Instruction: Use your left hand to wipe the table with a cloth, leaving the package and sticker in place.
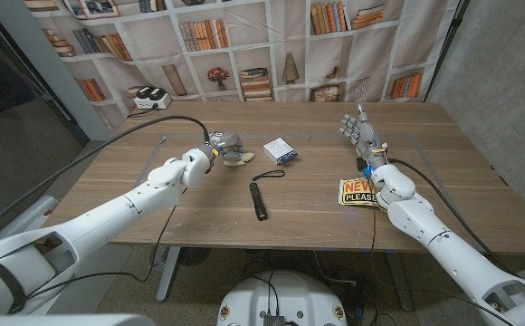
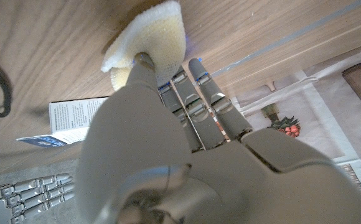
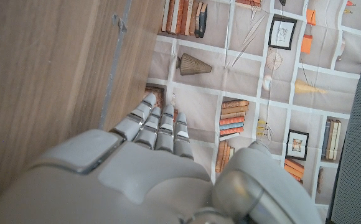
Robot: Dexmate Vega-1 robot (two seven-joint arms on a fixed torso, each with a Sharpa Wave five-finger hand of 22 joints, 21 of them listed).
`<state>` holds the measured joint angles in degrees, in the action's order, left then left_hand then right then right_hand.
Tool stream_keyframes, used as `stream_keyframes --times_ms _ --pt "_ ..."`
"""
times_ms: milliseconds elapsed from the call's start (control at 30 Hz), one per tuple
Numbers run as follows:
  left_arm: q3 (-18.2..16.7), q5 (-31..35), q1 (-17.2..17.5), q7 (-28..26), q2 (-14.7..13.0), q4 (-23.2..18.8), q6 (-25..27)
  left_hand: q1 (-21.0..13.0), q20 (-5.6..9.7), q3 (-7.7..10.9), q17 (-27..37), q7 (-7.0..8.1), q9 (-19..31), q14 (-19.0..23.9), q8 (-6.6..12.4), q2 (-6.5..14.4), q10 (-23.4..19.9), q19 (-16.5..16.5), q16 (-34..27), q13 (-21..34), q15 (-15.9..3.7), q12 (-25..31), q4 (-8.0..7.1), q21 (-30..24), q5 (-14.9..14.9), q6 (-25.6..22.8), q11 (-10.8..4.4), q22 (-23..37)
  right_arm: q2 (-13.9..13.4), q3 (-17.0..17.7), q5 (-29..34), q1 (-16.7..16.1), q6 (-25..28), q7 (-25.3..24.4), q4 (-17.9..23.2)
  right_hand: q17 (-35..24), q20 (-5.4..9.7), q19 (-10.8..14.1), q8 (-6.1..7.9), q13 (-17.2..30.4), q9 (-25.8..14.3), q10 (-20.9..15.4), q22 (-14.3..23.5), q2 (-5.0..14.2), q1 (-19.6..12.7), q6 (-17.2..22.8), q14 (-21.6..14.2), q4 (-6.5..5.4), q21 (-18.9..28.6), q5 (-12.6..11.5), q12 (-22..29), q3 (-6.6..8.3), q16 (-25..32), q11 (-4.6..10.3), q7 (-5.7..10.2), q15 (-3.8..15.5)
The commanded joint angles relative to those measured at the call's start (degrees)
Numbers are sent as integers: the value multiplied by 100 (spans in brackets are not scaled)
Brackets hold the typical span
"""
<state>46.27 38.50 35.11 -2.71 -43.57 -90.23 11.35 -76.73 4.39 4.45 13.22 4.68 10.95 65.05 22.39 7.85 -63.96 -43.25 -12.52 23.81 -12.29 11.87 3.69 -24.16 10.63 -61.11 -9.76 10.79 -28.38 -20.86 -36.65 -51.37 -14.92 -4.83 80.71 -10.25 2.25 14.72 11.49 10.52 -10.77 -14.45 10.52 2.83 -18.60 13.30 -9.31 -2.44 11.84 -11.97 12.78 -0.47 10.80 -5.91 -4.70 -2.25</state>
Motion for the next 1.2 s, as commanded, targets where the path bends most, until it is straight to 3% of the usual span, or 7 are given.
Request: stream_keyframes --times_ms 33,400,767,967,1200 --pt "-131 60 321 233 -274 -524 337 -32 320 135 21 -141 20 -32 24 3 -90 30 2 32 -35 35 -61 -18 30 -125 -104 23 62 -26 -47 89 -22 110 -142 -35 6 39 -3 34 -11 -25 9 52 10 56 -50 13 -3 -1 9 -12 4 1 -16 -25" --pt "-590 15 1070 231 -725 -1318 1216 -37 325 150 29 -137 20 -34 23 0 -93 41 -8 56 -38 34 -62 -25 30 -115 -104 23 72 -59 -77 110 29 170 -202 -35 9 42 -4 34 -12 -30 9 63 8 58 -54 16 -4 3 7 -12 4 -7 -24 -15" --pt "-734 -136 1413 136 -798 -1585 1583 -25 324 158 35 -150 21 -32 29 -7 -86 47 -18 68 -30 23 -73 -35 29 -120 -106 23 52 -77 -111 134 72 265 -258 -35 11 48 -5 34 -12 -35 9 71 4 62 -64 20 -4 6 6 -12 5 5 -20 -14" --pt "-665 -158 1222 18 -650 -1319 1432 -28 325 165 36 -141 21 -36 32 -11 -106 49 -20 73 -33 27 -72 -42 28 -123 -103 23 40 -55 -130 118 56 273 -264 -34 12 52 -5 34 -12 -41 9 74 2 65 -65 22 -3 8 7 -13 4 5 -26 -19" --pt "-398 -102 593 -25 -296 -608 915 -25 326 170 39 -145 21 -23 33 -16 -114 50 -28 86 -28 29 -76 -49 28 -121 -110 23 6 1 -138 33 31 192 -194 -35 10 52 -7 34 -12 -39 9 76 1 64 -67 24 -4 9 5 -14 4 0 -23 -17"
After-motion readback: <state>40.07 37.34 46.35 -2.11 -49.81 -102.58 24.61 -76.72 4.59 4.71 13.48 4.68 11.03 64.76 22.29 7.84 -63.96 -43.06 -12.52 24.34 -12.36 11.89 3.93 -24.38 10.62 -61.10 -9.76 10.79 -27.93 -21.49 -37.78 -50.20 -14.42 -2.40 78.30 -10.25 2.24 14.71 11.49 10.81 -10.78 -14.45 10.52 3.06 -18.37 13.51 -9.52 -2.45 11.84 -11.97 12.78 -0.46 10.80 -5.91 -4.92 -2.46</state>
